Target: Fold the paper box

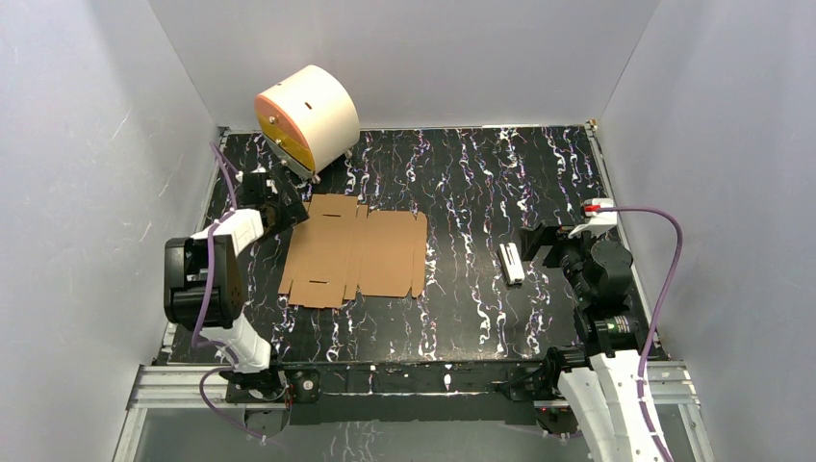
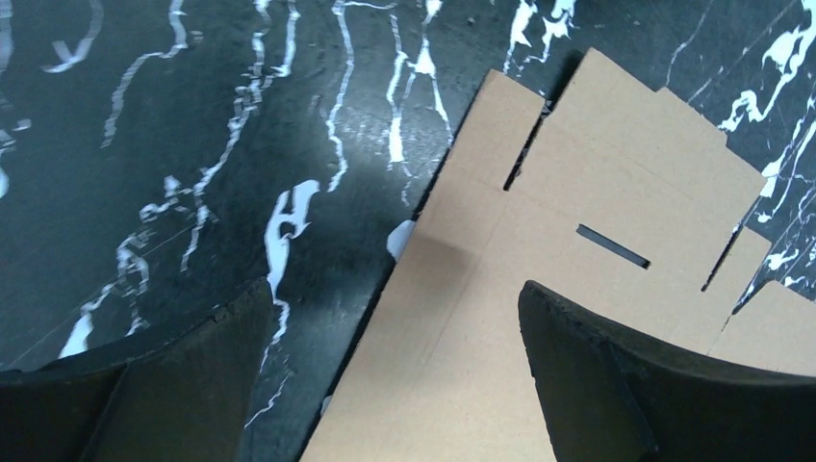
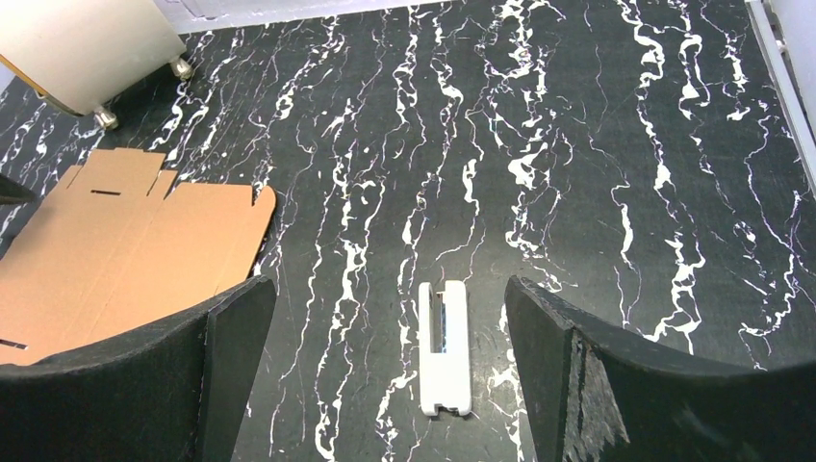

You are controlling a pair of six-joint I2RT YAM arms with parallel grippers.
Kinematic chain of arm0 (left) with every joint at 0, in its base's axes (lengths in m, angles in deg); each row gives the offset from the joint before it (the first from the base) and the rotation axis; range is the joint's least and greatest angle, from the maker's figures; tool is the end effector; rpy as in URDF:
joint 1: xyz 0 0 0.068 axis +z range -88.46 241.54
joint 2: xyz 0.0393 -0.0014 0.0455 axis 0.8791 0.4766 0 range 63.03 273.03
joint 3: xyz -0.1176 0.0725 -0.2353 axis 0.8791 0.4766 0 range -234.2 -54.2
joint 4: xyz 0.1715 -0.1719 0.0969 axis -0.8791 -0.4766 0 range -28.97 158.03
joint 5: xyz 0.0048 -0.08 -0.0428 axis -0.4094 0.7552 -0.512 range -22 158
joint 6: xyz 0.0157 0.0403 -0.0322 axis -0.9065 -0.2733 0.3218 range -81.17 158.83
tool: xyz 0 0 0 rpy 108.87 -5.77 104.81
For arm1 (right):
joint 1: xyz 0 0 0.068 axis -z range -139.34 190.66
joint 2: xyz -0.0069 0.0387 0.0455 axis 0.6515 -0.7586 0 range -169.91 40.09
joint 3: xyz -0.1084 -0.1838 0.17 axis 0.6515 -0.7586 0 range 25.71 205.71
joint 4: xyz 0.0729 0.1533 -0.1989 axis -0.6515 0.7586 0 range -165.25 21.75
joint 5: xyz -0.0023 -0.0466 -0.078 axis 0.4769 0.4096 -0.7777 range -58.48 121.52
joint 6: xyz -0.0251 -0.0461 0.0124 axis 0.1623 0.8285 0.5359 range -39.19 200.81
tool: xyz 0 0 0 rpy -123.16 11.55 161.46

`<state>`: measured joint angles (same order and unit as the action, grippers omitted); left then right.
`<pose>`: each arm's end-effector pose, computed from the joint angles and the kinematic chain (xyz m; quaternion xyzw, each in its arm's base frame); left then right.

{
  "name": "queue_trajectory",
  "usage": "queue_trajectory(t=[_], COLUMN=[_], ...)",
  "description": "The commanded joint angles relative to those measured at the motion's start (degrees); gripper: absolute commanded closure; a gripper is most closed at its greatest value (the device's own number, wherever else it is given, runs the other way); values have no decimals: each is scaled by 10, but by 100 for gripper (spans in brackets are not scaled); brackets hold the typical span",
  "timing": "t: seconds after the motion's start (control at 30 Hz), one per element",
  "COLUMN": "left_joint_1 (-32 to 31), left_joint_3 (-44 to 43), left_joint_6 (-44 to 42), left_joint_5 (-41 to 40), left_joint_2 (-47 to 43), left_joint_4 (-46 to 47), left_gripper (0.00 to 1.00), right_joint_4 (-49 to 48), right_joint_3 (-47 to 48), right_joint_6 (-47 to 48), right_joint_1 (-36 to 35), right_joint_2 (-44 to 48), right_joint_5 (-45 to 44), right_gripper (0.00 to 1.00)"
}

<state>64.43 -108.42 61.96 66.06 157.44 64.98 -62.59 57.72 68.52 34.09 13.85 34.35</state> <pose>0.3454 0.0186 0.1894 -0.2132 0.8927 -0.0544 0.3933 0.1287 0.0166 0.3014 0.0210 0.7480 0.1269 0.6511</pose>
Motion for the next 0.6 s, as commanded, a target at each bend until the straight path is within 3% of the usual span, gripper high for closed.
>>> queue_trajectory(t=[0.0, 0.33, 0.57], left_joint_1=[1, -5, -62], left_joint_3=[-36, -53, -68], left_joint_6=[-39, -73, -115], left_joint_5=[76, 215, 278], left_joint_2=[29, 99, 108], left_joint_4=[15, 14, 0], left_gripper=[5, 7, 8], right_joint_4=[-35, -31, -22], right_joint_3=[-1, 4, 14], right_joint_6=[-4, -2, 0], right_joint_1=[-5, -8, -11], right_joint_2=[4, 0, 8], right_joint_5=[4, 4, 8], right_gripper=[1, 1, 1])
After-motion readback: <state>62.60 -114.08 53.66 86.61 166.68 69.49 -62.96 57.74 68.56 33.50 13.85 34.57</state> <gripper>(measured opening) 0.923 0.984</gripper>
